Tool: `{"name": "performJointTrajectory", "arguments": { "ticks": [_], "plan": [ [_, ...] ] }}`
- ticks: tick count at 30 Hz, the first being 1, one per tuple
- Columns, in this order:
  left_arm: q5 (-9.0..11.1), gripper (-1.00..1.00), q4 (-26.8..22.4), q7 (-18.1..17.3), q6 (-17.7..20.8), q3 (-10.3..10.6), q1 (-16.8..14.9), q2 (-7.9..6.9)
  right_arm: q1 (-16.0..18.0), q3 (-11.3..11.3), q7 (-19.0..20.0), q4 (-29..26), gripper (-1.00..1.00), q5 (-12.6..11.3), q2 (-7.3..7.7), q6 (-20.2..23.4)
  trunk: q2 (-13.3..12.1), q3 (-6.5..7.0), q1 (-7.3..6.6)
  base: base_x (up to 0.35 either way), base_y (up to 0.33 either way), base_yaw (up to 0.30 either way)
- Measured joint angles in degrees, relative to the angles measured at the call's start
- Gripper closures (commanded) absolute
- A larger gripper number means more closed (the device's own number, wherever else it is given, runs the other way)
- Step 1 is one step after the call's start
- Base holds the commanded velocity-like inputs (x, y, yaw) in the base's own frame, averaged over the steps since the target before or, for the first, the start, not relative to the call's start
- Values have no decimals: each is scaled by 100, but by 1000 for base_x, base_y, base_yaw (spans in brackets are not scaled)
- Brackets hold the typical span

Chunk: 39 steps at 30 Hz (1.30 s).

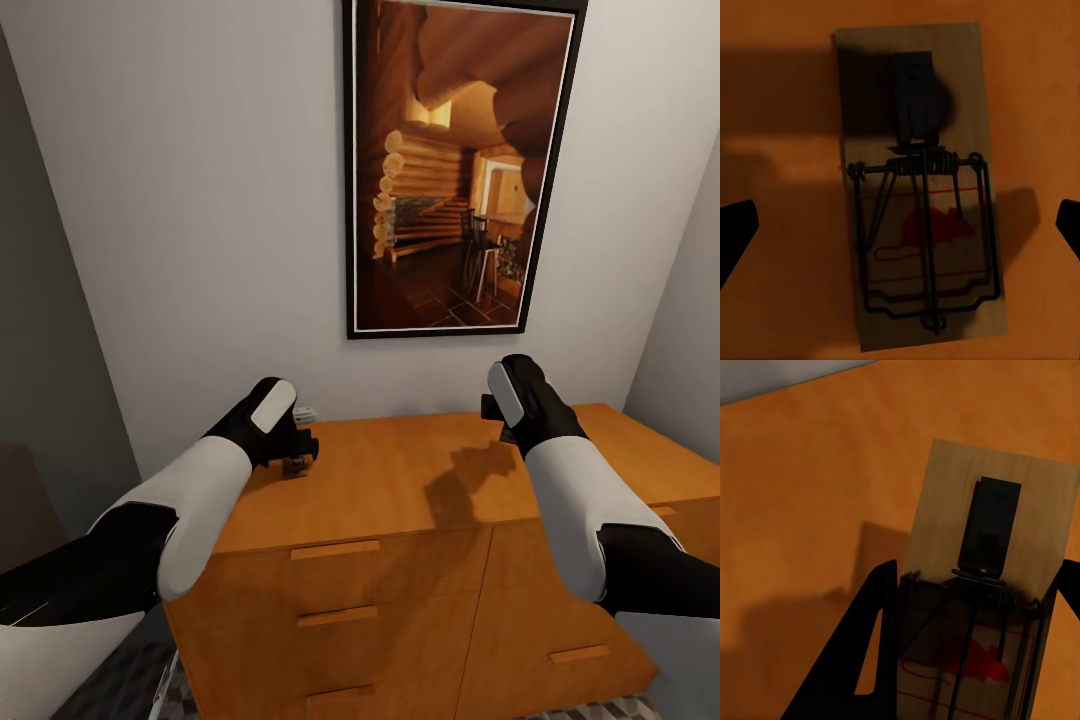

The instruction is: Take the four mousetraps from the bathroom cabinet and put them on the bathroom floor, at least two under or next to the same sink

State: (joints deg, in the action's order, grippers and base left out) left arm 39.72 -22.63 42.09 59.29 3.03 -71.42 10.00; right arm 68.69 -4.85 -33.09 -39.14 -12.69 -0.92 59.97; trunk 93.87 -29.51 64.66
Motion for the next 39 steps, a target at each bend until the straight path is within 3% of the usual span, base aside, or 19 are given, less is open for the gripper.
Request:
{"name": "performJointTrajectory", "arguments": {
  "ticks": [11, 12, 21, 30, 36, 39],
  "plan": [
    [1, -100, 34, 1, -6, 3, 0, 0, 0, 0, 0, 0, 100, 0, 0, 0, 0, 0, 0, 0, 0, 0],
    [1, 100, 36, 1, -7, 3, 0, 0, 0, 0, 0, 0, 100, 0, 0, 0, 0, 0, 0, 0, 0, 0],
    [1, 100, 87, 5, -38, 12, -5, 0, 0, 0, 0, 0, 100, -1, 0, 0, 1, 2, 0, 0, 0, 0],
    [133, 100, 59, 187, -86, 0, -4, 0, 0, 0, 0, 0, 100, 0, 0, 0, 1, 2, -1, 0, 0, 0],
    [-7, 100, 10, 214, -19, 13, 0, 0, 0, -1, -1, 0, 100, 6, 0, 0, 0, 0, 0, 0, 0, 0],
    [-1, 100, -330, 218, 14, 21, -1, 0, 0, 0, -1, 0, 100, 8, 0, 0, 1, 1, 0, 0, 0, 0]
  ]
}}
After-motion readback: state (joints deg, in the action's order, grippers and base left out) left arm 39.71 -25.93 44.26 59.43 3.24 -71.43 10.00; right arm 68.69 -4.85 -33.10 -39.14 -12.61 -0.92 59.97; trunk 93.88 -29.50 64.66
